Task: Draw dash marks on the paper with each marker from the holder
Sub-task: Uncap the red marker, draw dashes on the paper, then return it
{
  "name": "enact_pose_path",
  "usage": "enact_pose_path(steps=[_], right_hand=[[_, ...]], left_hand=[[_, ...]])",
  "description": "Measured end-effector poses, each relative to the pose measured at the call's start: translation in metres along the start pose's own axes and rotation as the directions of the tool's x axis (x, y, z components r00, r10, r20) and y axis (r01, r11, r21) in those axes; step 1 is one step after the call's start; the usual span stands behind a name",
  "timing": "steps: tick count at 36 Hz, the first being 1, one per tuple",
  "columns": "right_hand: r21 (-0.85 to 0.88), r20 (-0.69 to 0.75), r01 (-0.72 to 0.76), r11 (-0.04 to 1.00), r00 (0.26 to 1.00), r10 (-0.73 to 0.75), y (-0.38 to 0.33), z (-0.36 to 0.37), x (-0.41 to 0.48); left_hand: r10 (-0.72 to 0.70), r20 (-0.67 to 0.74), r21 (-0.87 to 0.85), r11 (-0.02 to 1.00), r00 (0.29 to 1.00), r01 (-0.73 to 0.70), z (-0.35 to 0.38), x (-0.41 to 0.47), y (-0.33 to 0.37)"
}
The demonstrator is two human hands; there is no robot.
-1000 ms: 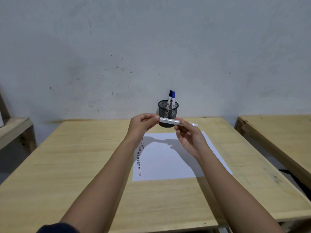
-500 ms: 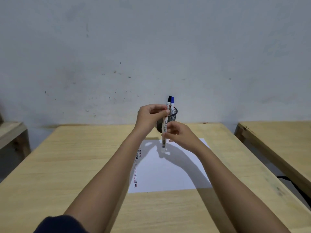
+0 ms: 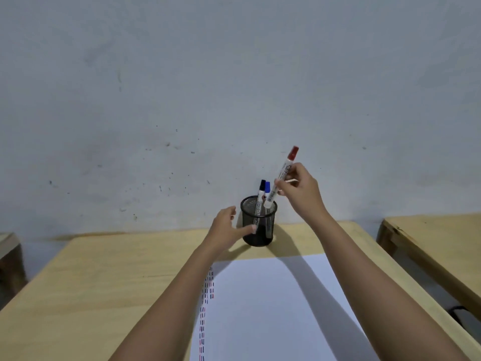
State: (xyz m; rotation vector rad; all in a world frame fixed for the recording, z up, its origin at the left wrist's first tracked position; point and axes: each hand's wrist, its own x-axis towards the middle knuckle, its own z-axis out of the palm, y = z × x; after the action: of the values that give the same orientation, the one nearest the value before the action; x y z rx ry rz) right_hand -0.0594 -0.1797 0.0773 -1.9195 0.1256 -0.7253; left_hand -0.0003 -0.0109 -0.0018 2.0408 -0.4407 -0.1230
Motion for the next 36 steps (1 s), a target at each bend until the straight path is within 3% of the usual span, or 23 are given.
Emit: enact_pose_path(steps=[4,8,15,23,36], right_hand=[[-0.073,0.016,-0.021,0.997,1.000,0.022,0.008,0.020,0.017],[-0.219,0.146,-0.006,0.976,0.988,0.039,0.019,0.039,0.021],[-0.472,0.225,0.010,0.882,0.968,0.109,0.032,0.061,0.019],[-0.568,0.244,0.000,0.823,0.955,0.169,0.033,0.072,0.022],[-0.572,0.192,-0.107,0.813,0.947,0.259,0.032,0.079,0.028]], left_hand=[[0.029,-0.018,-0.036,0.999,0.999,-0.029,0.016,0.012,-0.010],[0.108,-0.033,-0.089,0.990,0.994,-0.111,0.026,0.020,-0.015],[0.125,-0.100,-0.141,0.980,0.987,-0.138,0.034,0.028,-0.020],[0.122,-0.076,-0.172,0.976,0.990,-0.134,0.031,0.028,-0.021],[0.117,-0.069,-0.240,0.962,0.991,-0.130,0.033,0.030,-0.024]])
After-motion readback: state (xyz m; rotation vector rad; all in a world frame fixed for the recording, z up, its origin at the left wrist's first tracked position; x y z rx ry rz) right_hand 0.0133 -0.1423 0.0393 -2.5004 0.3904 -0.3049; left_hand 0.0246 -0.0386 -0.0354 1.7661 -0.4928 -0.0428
